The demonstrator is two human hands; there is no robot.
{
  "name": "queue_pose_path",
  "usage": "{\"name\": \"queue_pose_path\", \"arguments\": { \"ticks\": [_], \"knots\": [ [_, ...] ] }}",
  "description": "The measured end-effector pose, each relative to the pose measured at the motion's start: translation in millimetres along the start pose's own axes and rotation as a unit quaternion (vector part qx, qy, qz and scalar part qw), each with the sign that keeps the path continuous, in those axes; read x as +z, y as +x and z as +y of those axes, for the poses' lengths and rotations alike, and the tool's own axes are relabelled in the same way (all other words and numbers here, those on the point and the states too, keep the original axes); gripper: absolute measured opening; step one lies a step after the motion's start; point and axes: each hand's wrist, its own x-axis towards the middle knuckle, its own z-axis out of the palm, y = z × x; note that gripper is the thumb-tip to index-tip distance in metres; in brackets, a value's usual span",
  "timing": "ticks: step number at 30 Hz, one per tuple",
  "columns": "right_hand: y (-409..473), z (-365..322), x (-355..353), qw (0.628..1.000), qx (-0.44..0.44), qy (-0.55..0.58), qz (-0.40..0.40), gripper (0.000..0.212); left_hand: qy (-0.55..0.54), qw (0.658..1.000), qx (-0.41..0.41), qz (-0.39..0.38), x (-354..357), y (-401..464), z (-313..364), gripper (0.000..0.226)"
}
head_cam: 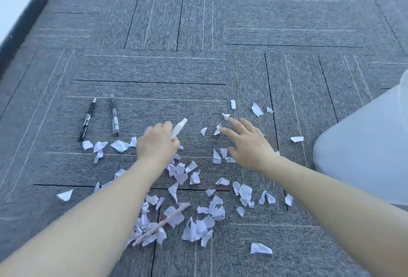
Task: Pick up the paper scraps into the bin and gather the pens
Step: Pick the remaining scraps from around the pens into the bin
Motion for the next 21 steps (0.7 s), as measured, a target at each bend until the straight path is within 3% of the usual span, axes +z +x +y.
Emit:
{"name": "queue_pose_path", "arguments": {
  "ticks": [4, 9, 12, 15, 18, 21],
  "knots": [
    [25, -4, -6, 0.999, -0.014, -0.002, -0.052, 0.066, 0.067, 0.997, 0.020, -0.017, 4, 22, -24, 0.018],
    [7, -18, -3, 0.993, -0.095, 0.020, -0.072, 0.056, -0.006, 0.998, 0.031, 0.058, 18, 10, -31, 0.032],
    [-24, -25, 9, 0.982, -0.183, 0.036, -0.010, 0.044, -0.002, 0.996, -0.039, 0.075, 26, -6, -54, 0.041],
    [-7, -32, 11, 0.987, -0.161, 0.027, -0.005, 0.052, -0.043, 0.991, -0.120, 0.031, 33, -14, -73, 0.056],
    [36, -46, 7, 0.992, -0.117, -0.012, -0.043, 0.064, -0.054, 0.997, -0.047, -0.011, 42, -19, -77, 0.065],
    [45, -55, 7, 0.994, -0.098, 0.007, -0.048, 0.062, -0.102, 0.995, 0.007, 0.020, 42, -26, -83, 0.044]
  ]
}}
